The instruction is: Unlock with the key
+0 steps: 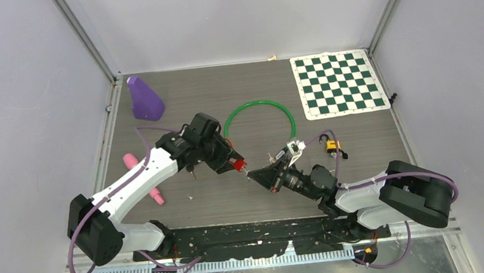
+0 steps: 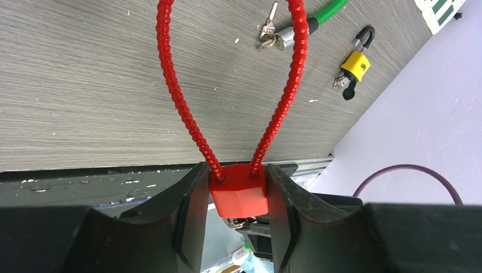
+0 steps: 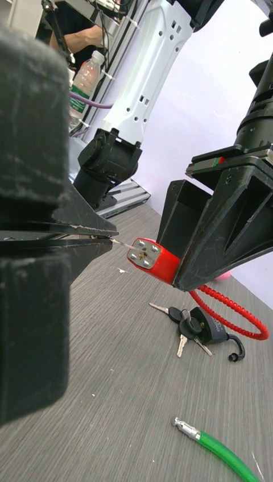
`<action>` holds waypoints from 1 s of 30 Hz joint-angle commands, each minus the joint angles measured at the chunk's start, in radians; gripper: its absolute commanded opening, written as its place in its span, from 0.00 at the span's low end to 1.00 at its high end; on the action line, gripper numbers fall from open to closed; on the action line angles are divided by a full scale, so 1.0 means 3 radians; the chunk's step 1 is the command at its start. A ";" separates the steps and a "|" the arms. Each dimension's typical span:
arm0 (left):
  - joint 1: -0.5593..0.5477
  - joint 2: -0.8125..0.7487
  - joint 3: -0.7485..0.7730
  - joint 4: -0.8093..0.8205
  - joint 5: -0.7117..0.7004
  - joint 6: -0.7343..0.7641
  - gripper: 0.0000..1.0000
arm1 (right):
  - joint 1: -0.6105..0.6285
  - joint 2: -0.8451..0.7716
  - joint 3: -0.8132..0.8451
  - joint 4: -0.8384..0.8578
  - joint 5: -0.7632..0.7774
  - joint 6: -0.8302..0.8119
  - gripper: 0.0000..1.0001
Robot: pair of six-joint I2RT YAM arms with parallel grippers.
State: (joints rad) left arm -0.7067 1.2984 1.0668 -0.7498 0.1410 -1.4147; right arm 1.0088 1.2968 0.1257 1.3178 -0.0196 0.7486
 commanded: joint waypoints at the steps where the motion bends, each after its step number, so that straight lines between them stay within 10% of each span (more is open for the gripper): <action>1: 0.0004 -0.0150 -0.0028 0.0162 -0.0007 -0.0035 0.00 | 0.0013 0.0047 0.0122 0.0141 0.0142 0.0049 0.05; 30: -0.0089 -0.0153 0.0060 0.0125 -0.0154 0.0017 0.00 | 0.0017 -0.0002 0.0379 -0.0269 0.0001 -0.0408 0.06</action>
State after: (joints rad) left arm -0.7116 1.2648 1.0412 -0.7296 0.0780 -1.4132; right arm 1.0122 1.3495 0.1810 1.2915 0.0051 0.7284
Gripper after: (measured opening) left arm 0.403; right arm 0.068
